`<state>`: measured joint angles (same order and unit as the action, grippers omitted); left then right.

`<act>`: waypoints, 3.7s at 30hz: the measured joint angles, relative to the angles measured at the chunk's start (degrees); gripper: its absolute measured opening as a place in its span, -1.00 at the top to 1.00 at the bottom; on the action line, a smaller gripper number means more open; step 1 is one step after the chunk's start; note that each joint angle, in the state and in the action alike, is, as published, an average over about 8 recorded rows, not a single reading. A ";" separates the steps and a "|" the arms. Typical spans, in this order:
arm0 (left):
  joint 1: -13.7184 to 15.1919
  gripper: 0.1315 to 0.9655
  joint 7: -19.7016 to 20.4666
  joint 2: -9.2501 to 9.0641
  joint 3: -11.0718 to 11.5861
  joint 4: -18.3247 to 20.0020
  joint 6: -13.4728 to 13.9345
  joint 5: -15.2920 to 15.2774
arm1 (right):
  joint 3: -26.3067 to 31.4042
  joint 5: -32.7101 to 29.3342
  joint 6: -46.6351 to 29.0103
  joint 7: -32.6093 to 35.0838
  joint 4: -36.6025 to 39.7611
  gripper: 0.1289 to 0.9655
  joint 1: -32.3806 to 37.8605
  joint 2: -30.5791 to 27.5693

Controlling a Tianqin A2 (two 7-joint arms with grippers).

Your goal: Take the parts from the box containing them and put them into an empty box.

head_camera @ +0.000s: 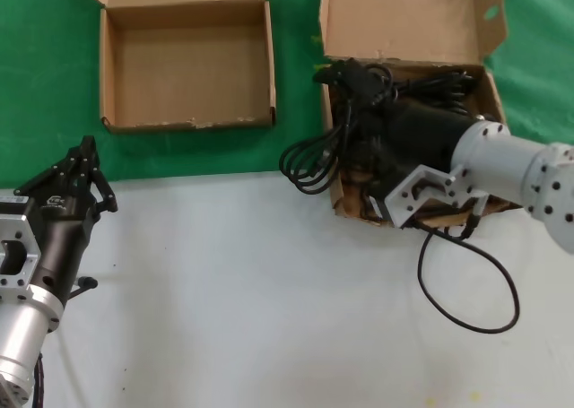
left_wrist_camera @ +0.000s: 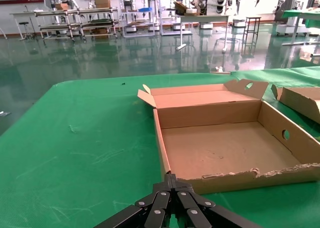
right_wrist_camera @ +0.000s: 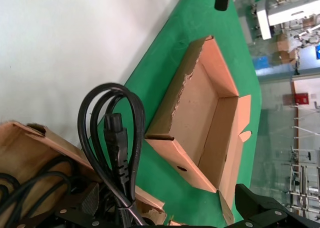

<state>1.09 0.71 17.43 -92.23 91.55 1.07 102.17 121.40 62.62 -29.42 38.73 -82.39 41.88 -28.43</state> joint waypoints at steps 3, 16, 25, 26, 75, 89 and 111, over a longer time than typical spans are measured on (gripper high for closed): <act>0.00 0.97 0.00 0.00 0.00 0.00 0.00 0.00 | 0.54 -0.63 -0.29 0.54 1.50 -0.99 1.30 0.69; 0.00 0.97 0.00 0.00 0.00 0.00 0.00 0.00 | 1.15 -2.96 -0.64 0.49 4.65 -0.80 3.49 2.08; 0.00 0.97 0.00 0.00 0.00 0.00 0.00 0.00 | 1.28 -3.99 -0.91 -0.10 5.69 -0.48 4.07 2.57; 0.00 0.97 0.00 0.00 0.00 0.00 0.00 0.00 | 1.27 -4.10 -0.97 -0.21 5.71 -0.43 4.10 2.57; 0.00 0.97 0.00 0.00 0.00 0.00 0.00 0.00 | -3.44 -16.90 -11.74 -22.15 0.98 0.82 11.73 10.38; 0.00 0.97 0.00 0.00 0.00 0.00 0.00 0.00 | -0.85 -17.68 -4.61 -23.33 17.65 0.82 16.20 23.09; 0.00 0.97 0.00 0.00 0.00 0.00 0.00 0.00 | -0.26 -10.18 6.91 -16.94 28.32 0.63 17.48 26.98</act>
<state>1.09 0.71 17.43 -92.23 91.55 1.07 102.17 121.14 52.44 -22.50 21.79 -54.07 59.36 -1.45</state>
